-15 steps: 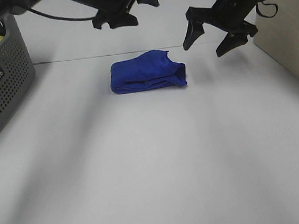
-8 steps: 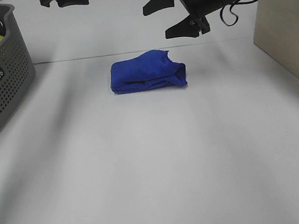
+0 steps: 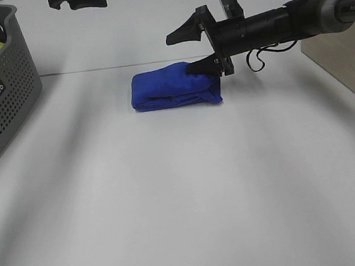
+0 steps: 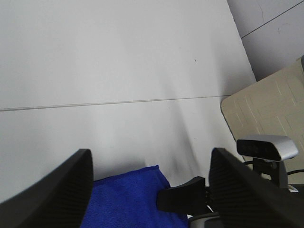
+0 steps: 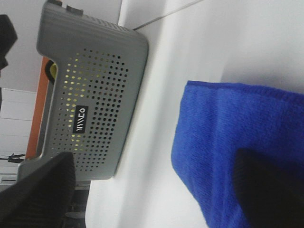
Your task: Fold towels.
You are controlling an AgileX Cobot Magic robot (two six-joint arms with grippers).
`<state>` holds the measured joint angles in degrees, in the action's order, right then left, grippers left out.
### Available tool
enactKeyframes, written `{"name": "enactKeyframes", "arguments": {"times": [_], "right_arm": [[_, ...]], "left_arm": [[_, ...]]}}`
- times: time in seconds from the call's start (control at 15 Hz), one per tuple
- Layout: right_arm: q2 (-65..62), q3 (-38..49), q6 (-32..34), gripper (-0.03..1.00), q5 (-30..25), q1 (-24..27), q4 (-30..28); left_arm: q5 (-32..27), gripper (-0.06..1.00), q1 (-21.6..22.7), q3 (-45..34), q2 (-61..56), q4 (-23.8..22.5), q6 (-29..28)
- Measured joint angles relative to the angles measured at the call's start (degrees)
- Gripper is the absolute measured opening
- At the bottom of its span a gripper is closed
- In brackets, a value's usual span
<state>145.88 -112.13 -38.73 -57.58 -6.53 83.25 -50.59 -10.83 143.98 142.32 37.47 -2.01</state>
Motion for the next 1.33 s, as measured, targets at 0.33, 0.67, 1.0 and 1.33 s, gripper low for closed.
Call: {"name": "enactKeyframes", "arguments": {"times": [0.33,0.67,1.0,1.33], "right_arm": [[0.2,0.0,3.8,0.84,1.9,0.1,-8.2],[-4.2,0.0,7.0,0.84,1.8,0.1,-18.3],[-8.7,0.0,17.1,0.84,0.2,0.1,-34.7],[-20.3,0.0,28.1,0.84,-8.3,0.0,-49.2]], "left_arm": [[-0.4,0.66,0.0,0.0,0.0,-1.1,0.0],[-2.3,0.66,0.0,0.0,0.0,-3.6,0.0],[-12.7,0.66,0.0,0.0,-3.8,-7.8,4.0],[-18.7,0.66,0.0,0.0,-14.3,-18.2,4.8]]}}
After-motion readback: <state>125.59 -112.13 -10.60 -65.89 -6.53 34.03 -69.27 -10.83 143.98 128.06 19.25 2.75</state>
